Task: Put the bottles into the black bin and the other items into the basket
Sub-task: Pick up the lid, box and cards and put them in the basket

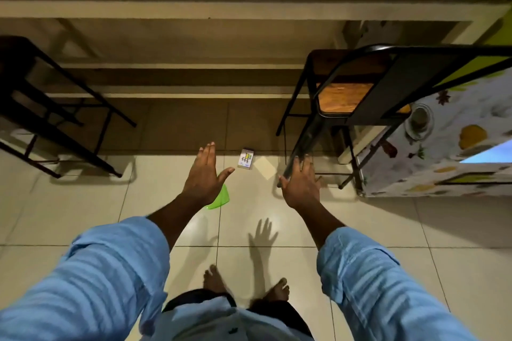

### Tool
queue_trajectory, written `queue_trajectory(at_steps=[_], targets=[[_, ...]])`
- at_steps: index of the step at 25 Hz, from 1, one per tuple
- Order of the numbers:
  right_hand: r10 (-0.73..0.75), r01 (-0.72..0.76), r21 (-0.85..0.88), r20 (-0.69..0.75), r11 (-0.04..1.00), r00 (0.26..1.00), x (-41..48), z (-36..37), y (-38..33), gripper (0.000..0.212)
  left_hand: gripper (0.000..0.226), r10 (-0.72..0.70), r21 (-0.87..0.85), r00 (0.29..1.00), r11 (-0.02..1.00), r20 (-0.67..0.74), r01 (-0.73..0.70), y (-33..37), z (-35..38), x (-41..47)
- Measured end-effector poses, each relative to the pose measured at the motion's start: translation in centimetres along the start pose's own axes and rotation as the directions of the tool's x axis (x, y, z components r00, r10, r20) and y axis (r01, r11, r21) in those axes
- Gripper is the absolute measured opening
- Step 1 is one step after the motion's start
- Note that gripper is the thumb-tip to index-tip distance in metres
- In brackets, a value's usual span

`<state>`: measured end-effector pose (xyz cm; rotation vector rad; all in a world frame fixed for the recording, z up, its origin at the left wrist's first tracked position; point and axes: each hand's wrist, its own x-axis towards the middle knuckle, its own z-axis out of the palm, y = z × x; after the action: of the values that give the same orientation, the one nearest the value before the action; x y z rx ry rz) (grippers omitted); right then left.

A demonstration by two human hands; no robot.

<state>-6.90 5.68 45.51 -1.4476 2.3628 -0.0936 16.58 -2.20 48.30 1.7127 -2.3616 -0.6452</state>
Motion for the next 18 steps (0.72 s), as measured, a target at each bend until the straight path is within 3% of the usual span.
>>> queue_trajectory(at_steps=[12, 18], targets=[[-0.049, 0.045, -0.036, -0.109, 0.998, 0.993, 4.1, -2.3, -6.7, 0.080, 0.084, -0.056, -0.076, 0.997, 0.996, -0.058, 0.052, -6.5, -4.2, 2.9], [-0.134, 0.134, -0.026, -0.028, 0.991, 0.991, 8.0, -0.4, -13.6, 0.080, 0.082, -0.059, -0.043, 0.998, 0.997, 0.026, 0.060, -9.0, -4.5, 7.7]])
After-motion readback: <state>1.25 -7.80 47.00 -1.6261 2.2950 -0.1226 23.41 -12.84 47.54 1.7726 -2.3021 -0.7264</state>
